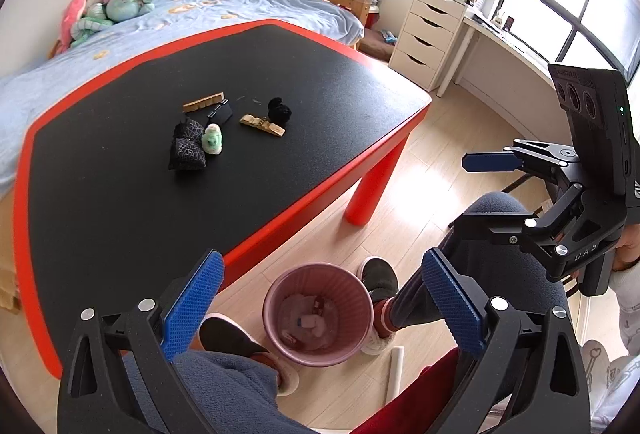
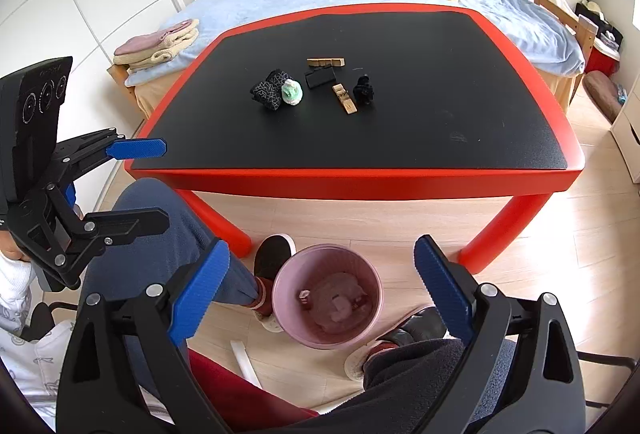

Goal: Collect trash
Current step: 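Carry both items over the pink wastebasket and open both grippers, then move both tools back over the table toward the cloth and black item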

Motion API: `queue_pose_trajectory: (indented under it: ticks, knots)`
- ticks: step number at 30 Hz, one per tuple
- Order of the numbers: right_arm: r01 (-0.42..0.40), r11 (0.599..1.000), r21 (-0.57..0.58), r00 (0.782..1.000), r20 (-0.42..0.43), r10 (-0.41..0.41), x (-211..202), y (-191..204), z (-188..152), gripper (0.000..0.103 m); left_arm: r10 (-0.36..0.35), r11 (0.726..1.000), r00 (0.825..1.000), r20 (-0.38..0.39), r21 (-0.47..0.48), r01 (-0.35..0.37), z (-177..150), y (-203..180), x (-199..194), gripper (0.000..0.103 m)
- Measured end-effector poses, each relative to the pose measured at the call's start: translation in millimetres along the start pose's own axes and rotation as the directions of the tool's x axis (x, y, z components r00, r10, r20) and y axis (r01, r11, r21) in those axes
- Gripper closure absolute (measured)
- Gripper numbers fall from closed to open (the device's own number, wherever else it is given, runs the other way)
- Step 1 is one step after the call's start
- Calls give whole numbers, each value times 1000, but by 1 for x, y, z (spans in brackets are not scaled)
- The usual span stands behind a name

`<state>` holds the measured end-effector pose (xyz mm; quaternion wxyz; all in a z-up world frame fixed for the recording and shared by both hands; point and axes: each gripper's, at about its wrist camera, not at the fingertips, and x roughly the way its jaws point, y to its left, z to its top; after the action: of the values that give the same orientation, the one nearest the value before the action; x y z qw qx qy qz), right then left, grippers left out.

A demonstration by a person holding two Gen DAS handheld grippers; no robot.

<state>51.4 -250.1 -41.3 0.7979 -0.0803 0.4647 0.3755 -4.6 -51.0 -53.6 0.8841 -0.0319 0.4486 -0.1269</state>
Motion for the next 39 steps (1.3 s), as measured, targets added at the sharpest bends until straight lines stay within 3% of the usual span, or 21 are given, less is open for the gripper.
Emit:
queue_pose_trajectory:
  ticks: [21,39]
  knots:
    - [-4,1000,8,1000,0,4,5,-3,6,7,51,996,999,0,-71,-51,2,22,-4,8]
    - [17,999,-46,1000,17,-16,28,-11,72,7,121,985,993,4,-126,-119,37,75,6,7]
